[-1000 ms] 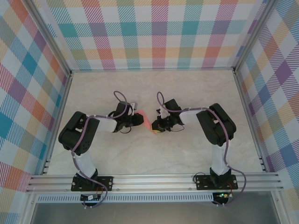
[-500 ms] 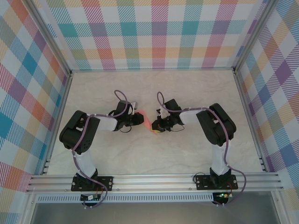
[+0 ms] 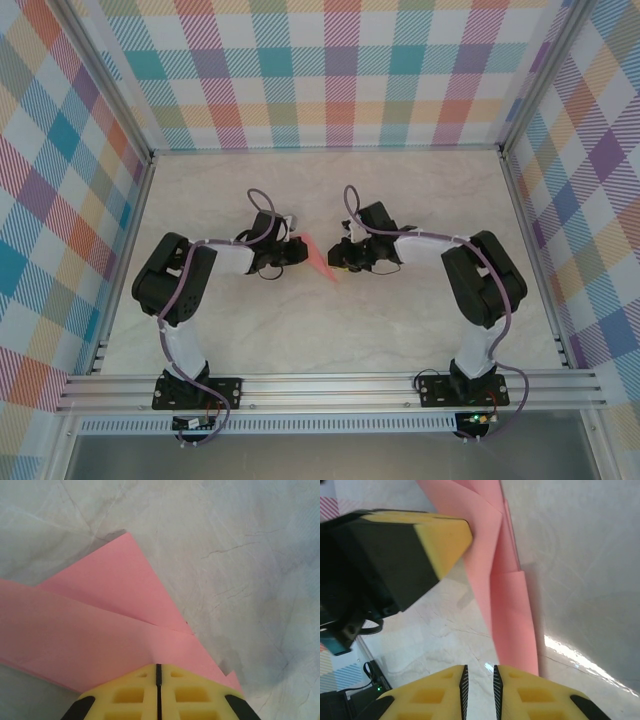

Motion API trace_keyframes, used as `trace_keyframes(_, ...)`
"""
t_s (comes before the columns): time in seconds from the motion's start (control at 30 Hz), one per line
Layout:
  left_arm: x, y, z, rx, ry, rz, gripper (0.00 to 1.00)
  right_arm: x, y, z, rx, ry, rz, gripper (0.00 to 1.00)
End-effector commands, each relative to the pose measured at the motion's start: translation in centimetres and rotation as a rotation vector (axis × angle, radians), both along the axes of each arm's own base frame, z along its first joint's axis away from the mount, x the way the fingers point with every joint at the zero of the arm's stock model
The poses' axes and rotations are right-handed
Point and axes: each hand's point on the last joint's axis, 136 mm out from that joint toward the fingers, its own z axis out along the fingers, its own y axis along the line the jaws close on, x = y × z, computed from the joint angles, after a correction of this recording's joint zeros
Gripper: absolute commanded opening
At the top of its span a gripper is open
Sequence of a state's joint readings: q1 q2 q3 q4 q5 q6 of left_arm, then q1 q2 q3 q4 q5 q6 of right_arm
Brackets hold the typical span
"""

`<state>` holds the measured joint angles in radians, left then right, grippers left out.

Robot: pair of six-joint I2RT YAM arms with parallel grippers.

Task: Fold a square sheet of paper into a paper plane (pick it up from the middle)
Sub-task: Fold the wing for the fifth time at the center of the table.

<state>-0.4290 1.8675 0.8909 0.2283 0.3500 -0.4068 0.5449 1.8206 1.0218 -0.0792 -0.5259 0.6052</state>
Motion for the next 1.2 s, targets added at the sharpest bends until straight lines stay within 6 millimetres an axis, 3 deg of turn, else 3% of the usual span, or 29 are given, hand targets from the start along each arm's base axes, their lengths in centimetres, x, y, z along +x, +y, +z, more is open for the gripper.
trace_keyframes(0.0,-1.4,1.4,-3.4,0.087,0.117,0.036,0.07,-0.5,-0.6,0.4,-0.058,-0.053,0.009,0.24)
trace_keyframes(0.13,-1.4,1.5,-3.5,0.096,0.130,0.040,0.07,-0.6,0.5,1.1,-0.095,-0.103,0.046,0.25)
trace_keyframes(0.27,-1.5,1.6,-3.6,0.098,0.135,0.038,0.07,0.1,1.3,0.3,-0.183,-0.134,0.065,0.26)
trace_keyframes(0.4,-1.4,1.4,-3.5,0.093,0.133,0.030,0.07,1.3,0.8,-0.7,-0.259,-0.157,0.040,0.28)
trace_keyframes(0.63,-1.4,1.2,-3.3,0.087,0.133,0.027,0.08,1.3,2.3,-1.7,-0.227,-0.114,0.106,0.29)
trace_keyframes(1.17,-1.0,0.9,-2.2,0.070,0.114,0.023,0.10,1.6,3.0,-4.1,-0.187,-0.050,0.123,0.24)
